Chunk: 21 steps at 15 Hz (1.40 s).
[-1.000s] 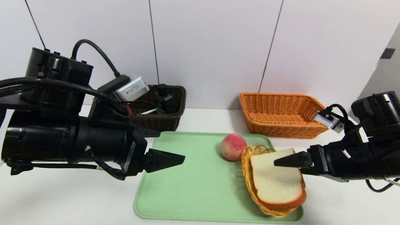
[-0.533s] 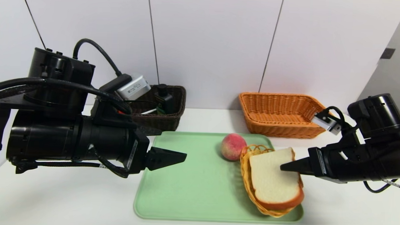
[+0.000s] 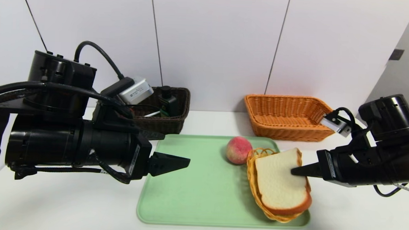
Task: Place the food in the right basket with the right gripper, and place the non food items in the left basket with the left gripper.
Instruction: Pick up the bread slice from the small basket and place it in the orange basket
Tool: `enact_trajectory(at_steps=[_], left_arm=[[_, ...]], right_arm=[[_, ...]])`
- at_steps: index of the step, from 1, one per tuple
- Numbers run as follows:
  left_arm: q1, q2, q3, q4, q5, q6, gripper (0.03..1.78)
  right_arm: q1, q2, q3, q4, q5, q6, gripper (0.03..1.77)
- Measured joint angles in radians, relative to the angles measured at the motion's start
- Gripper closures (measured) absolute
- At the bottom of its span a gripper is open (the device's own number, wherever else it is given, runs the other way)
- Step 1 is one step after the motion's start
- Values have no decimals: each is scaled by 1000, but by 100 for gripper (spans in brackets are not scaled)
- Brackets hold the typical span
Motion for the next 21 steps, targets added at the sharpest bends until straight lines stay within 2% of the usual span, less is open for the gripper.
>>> enact_trajectory(at_steps=[7, 11, 13, 15, 17, 19, 21], left_arm=[[0, -6, 2, 0, 0, 0, 12], [0, -11, 2, 0, 1, 1, 12], [0, -11, 1, 0, 0, 2, 12], [0, -11, 0, 0, 1, 21, 12], [0, -13, -1, 0, 1, 24, 12], [0, -14, -1, 0, 1, 24, 12], [0, -16, 1, 0, 1, 24, 12]], right_arm=[[-12, -175, -27, -2, -3, 1, 168], [-48, -242, -59, -97, -9, 3, 168], [-71, -255, -89, -100, -14, -15, 168], [-94, -256, -104, -101, -18, -99, 168], [-114, -246, -114, -103, -42, -237, 168], [-125, -220, -132, -103, -111, -414, 168], [-129, -186, -160, -104, -206, -588, 168]])
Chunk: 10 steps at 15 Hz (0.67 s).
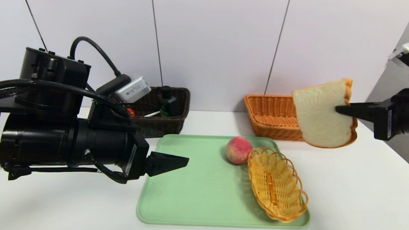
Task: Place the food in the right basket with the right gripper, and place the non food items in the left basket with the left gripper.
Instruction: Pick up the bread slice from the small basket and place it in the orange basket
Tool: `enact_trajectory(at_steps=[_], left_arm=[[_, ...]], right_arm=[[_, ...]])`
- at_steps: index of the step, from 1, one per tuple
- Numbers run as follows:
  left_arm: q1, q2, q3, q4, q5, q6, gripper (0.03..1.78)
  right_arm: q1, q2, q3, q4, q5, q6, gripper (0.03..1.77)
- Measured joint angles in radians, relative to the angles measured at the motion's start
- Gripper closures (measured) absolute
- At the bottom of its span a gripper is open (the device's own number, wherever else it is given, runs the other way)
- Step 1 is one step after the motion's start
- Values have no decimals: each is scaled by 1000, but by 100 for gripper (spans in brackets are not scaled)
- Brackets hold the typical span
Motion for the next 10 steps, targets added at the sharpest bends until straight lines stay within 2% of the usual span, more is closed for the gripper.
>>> enact_trajectory(at_steps=[2, 5, 10], left_arm=[[0, -1, 1, 0, 0, 0, 12], [1, -1, 1, 0, 0, 0, 12], [0, -2, 8, 0, -2, 1, 12]], right_arm=[[-4, 36, -30, -7, -63, -151, 168], [-15, 88, -83, -60, -121, -330, 168], [-17, 169, -152, -128, -145, -458, 168]])
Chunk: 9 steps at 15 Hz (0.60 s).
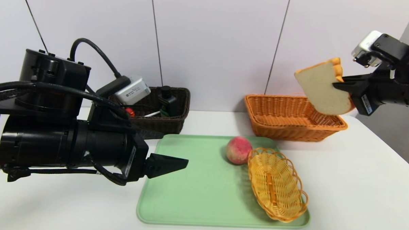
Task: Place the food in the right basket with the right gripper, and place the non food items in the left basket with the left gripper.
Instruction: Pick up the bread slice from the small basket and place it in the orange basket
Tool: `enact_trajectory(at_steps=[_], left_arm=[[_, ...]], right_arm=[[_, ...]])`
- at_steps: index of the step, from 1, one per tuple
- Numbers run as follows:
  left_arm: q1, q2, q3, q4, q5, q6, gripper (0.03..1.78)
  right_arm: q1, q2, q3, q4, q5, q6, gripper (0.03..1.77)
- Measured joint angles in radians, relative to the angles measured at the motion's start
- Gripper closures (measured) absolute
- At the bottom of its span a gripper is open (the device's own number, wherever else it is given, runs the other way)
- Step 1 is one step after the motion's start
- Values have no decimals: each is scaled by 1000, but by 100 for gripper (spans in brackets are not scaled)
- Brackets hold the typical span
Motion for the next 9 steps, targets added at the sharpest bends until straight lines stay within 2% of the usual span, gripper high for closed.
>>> enact_trajectory(at_steps=[3, 6, 9], left_arm=[[0, 5, 1, 0, 0, 0, 12], [0, 10, 3, -2, 2, -1, 12], [1, 15, 11, -18, 2, -3, 12]], right_arm=[[9, 78, -11, -115, -60, -58, 168], [23, 182, -33, -238, -111, -70, 168], [38, 266, -62, -248, -119, -56, 168]])
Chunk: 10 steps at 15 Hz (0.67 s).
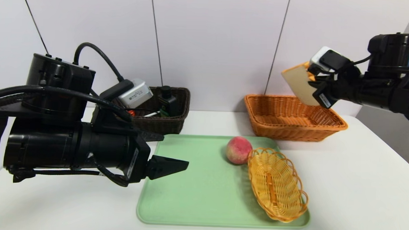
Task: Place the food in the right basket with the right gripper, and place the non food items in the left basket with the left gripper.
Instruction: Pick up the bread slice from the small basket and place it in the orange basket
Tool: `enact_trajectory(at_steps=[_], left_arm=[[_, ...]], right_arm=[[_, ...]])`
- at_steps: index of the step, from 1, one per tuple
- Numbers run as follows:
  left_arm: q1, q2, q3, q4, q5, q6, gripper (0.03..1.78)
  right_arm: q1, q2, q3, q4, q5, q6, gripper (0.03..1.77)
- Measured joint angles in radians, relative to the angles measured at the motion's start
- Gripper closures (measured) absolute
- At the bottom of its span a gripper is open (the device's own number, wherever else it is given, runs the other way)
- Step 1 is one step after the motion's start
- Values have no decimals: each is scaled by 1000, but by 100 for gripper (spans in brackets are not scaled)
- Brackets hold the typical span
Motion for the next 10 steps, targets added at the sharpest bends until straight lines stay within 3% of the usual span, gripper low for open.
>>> enact_trajectory(at_steps=[3, 10], left_arm=[[-1, 7, 23, -58, -3, -1, 12], [0, 11, 32, -66, -3, -4, 12]], right_arm=[[16, 63, -8, 0, 0, 10, 168], [26, 150, -46, 3, -21, 3, 168]])
